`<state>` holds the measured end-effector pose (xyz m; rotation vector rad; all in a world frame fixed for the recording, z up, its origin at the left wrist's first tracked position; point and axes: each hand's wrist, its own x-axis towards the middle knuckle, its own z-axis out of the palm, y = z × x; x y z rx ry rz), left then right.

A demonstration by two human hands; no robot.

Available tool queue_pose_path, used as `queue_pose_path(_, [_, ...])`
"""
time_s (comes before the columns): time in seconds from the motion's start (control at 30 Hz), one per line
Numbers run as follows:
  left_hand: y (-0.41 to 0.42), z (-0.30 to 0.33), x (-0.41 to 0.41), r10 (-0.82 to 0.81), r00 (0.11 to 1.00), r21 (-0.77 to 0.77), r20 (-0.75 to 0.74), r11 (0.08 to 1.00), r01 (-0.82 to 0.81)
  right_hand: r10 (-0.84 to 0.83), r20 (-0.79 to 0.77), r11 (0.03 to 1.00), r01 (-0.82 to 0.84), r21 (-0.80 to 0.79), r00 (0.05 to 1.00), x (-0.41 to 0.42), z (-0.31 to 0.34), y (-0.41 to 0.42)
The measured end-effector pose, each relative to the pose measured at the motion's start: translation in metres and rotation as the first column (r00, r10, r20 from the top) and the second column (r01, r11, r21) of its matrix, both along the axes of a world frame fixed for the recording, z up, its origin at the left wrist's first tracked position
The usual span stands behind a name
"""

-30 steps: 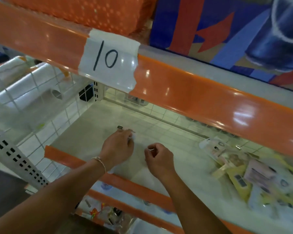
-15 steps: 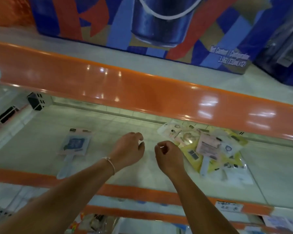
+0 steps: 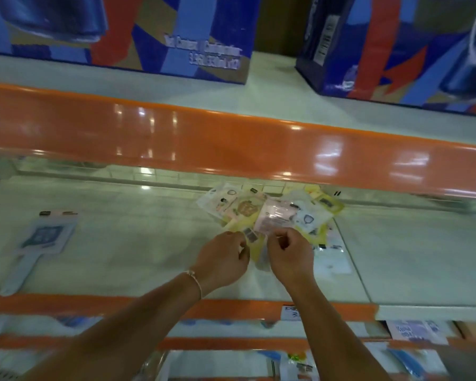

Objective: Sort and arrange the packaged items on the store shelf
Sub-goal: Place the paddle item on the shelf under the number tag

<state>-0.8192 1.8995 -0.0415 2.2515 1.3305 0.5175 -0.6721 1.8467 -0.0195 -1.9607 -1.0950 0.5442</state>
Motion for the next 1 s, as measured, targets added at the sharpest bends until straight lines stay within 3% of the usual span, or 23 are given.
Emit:
queue_pose_path(0.2, [-0.018,-0.005,0.036,0.025,0.999,-0.155,-0.039,0.987,-0.031,-0.061,-0.073,0.998,0.063,0.016,0.995,0.027,-0.019,-0.015])
queue_pose_path(0.27, [-0.02,-0.004,0.044,0.073,0.997,-0.277,0.001,0.958,-0.07,-0.072,-0.09,0.997,0.072,-0.003,0.993,0.029,-0.027,-0.016])
queue_pose_path(0.37, [-0.02,-0.003,0.052,0.238,0.953,-0.587,0.187,0.805,-0.085,-0.054,-0.104,0.999,0.052,-0.016,0.993,0.031,-0.032,-0.015])
queue_pose_path(0.47, [-0.021,0.0,0.049,0.332,0.899,-0.727,0.286,0.686,-0.022,-0.025,-0.109,0.999,0.022,-0.029,0.994,0.033,-0.037,-0.013])
queue_pose_path(0.57, [-0.017,0.004,0.037,0.441,0.802,-0.782,0.403,0.621,0.051,-0.033,-0.145,0.999,0.029,-0.027,0.989,0.033,-0.037,-0.012])
queue_pose_path(0.7, [-0.01,0.009,0.008,0.551,0.694,-0.793,0.463,0.608,0.046,-0.017,-0.188,1.0,0.017,-0.002,0.982,0.02,-0.026,-0.012])
queue_pose_path(1.0, [0.003,0.014,-0.088,0.679,0.558,-0.759,0.476,0.638,-0.129,0.167,-0.148,0.986,-0.162,0.047,0.975,-0.064,0.0,0.019])
